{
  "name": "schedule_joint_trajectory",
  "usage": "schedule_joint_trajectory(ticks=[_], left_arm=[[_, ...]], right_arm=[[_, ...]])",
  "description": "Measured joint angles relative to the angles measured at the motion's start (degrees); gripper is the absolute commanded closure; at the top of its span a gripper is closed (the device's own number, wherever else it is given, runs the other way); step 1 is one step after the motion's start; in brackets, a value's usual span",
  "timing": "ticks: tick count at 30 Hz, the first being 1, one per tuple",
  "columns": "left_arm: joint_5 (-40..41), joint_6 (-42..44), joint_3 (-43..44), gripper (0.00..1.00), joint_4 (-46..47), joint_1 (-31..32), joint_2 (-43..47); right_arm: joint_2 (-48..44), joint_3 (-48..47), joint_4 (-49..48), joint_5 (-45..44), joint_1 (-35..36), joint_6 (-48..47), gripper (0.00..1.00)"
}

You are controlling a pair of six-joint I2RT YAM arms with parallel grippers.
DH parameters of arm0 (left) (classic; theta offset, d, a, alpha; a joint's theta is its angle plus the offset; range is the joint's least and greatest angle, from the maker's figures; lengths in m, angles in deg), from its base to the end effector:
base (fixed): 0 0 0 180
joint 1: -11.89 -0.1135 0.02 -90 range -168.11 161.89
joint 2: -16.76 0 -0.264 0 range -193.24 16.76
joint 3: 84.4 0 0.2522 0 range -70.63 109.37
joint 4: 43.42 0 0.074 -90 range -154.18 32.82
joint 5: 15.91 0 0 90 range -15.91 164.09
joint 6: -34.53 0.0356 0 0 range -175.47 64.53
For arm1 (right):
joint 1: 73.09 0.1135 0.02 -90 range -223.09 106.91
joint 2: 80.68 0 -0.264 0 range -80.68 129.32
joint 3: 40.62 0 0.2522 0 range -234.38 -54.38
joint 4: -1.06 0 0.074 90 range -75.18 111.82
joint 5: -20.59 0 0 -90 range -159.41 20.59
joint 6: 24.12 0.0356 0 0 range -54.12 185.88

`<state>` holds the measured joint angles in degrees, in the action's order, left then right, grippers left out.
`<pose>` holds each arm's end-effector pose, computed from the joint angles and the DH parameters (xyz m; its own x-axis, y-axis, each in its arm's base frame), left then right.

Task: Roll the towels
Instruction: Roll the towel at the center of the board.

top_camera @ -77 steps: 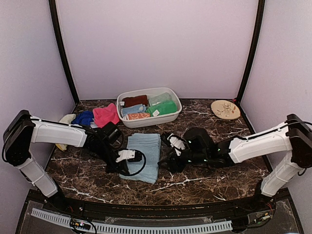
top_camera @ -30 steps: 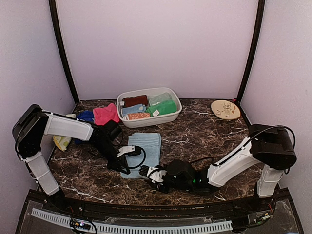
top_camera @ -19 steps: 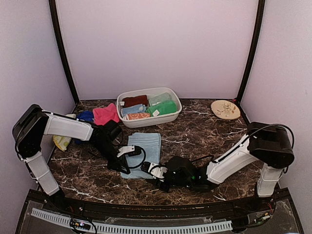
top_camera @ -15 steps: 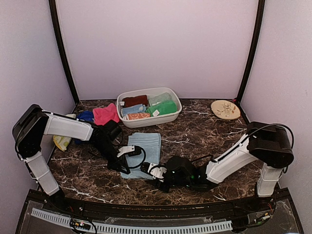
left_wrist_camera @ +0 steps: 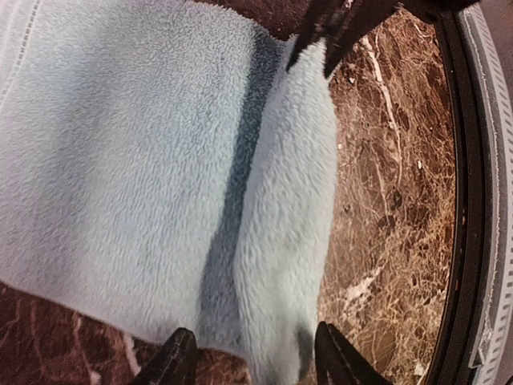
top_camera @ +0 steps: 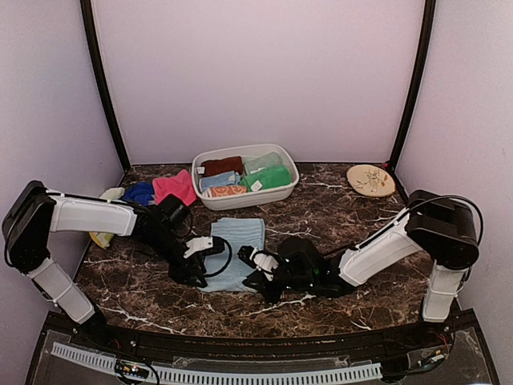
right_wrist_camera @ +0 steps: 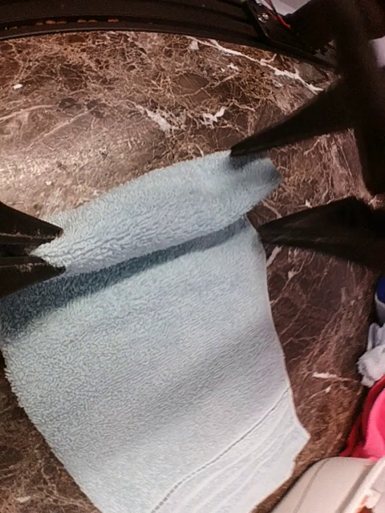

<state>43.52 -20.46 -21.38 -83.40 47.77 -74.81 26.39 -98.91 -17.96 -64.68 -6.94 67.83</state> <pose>0.2220 -0.1829 0.1595 -0.2415 0.7844 -0.5713 0.9695 0.1691 -0.1777 0.1424 0.3293 0.1218 -0.2326 -0.4422 -0.8662 -0.9331 0.3527 0.0704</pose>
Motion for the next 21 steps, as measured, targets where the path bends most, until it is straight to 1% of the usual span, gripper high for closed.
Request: schedule_joint_trajectory(ticks=[4, 8, 11, 15, 18, 21], left_arm=[[4.17, 2.47, -4.17, 0.42, 1.57, -0.02, 9.2], [7.52, 6.08, -4.13, 0.4, 1.68, 0.09, 14.56], [8.96, 7.91, -1.33, 0.41, 0.79, 2.08, 14.47], [9.16, 8.98, 1.01, 0.41, 1.11, 8.55, 11.8], [10.4, 9.94, 0.42, 0.41, 2.23, 12.0, 8.5], [12.31, 10.84, -1.36, 0.41, 3.69, 12.96, 5.62]], right_arm=[[0.04, -1.84, 4.46, 7.72, -4.57, 5.75, 1.0], [1.27, -5.81, 9.97, 15.21, -7.67, 10.47, 1.0], [3.58, -9.73, 14.64, 18.75, -8.68, 12.35, 1.0], [6.43, -14.19, 19.96, 22.03, -9.35, 14.36, 1.0], [7.5, -16.5, 22.75, 23.74, -9.77, 15.58, 1.0], [7.65, -16.87, 23.98, 24.52, -10.08, 16.72, 1.0]])
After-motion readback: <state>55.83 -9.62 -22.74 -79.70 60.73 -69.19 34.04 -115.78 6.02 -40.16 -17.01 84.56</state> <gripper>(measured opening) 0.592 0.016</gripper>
